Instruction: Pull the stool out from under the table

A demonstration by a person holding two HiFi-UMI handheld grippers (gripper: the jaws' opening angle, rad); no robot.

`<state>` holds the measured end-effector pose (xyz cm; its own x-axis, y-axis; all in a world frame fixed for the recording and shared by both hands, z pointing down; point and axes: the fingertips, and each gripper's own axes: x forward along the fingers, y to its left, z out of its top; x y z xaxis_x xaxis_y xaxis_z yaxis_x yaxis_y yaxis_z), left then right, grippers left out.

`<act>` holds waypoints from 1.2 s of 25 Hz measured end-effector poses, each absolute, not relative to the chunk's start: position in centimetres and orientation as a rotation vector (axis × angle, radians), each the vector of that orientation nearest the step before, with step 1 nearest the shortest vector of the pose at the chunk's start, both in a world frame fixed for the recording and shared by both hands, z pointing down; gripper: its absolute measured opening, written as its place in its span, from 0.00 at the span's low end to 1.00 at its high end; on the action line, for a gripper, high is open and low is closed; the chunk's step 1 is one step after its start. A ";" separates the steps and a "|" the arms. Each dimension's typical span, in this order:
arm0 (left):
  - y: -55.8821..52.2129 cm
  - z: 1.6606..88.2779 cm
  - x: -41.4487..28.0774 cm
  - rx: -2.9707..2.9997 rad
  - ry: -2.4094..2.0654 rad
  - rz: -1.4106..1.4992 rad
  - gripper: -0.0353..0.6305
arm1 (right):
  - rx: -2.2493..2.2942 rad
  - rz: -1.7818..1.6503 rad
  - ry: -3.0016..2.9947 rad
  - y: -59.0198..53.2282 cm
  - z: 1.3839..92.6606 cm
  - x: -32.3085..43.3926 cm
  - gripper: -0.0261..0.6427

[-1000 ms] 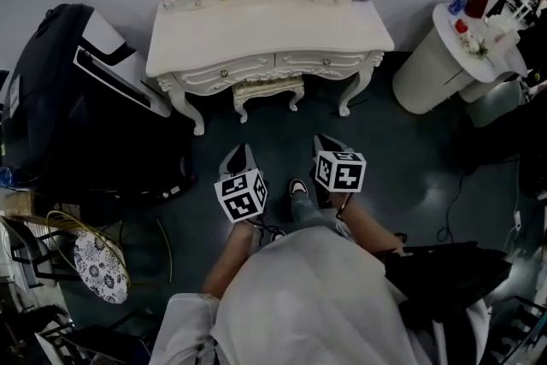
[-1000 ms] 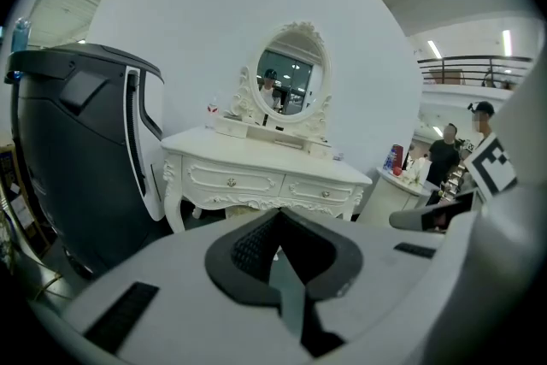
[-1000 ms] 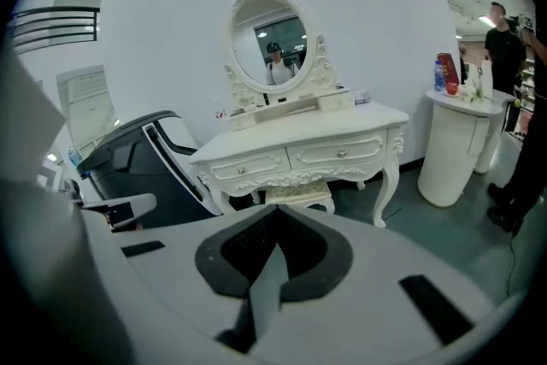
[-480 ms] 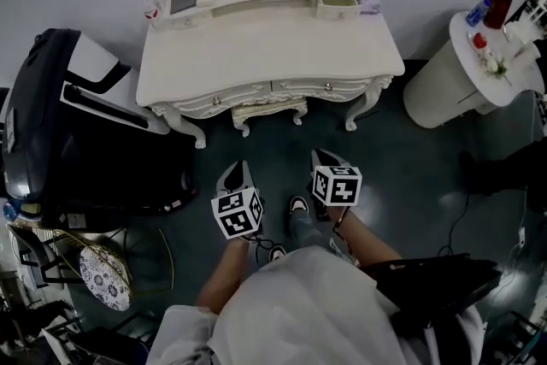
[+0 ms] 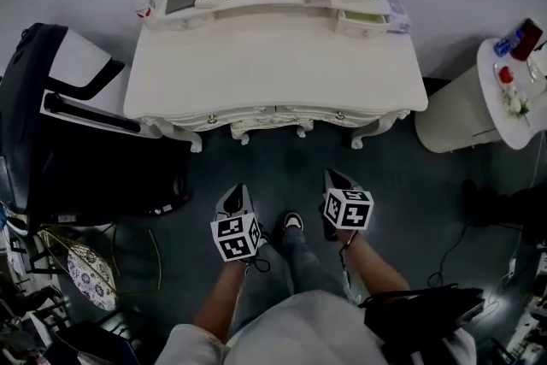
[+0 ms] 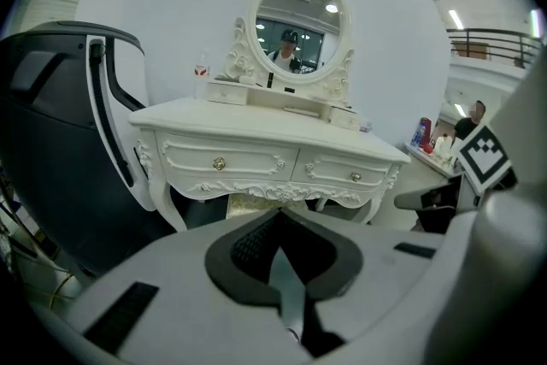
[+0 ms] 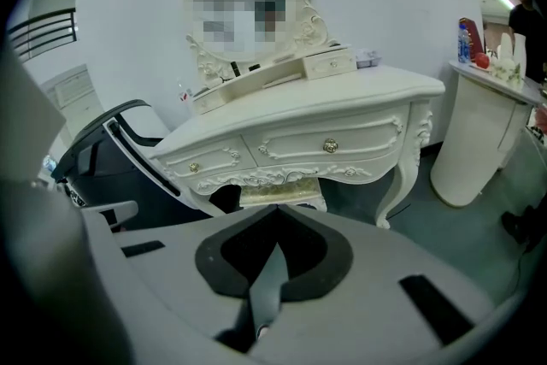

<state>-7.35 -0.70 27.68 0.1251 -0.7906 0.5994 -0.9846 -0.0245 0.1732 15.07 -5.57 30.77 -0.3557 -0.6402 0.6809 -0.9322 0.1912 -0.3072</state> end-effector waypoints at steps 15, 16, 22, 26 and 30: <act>-6.1 42.3 -9.2 1.835 -1.644 0.490 0.07 | 1.318 0.840 -2.131 -9.7 44.4 10.0 0.04; -6.4 43.4 -9.2 1.827 -1.646 0.487 0.07 | 1.320 0.843 -2.128 -10.0 45.4 10.2 0.04; -7.8 50.7 -10.6 1.787 -1.699 0.528 0.07 | 1.397 0.813 -2.099 -12.0 52.4 12.0 0.04; -8.7 55.9 -11.2 1.797 -1.721 0.547 0.07 | 1.423 0.763 -2.066 -13.2 57.1 13.3 0.04; -10.0 60.7 -11.2 1.854 -1.725 0.571 0.07 | 1.419 0.702 -2.047 -14.8 61.4 13.6 0.04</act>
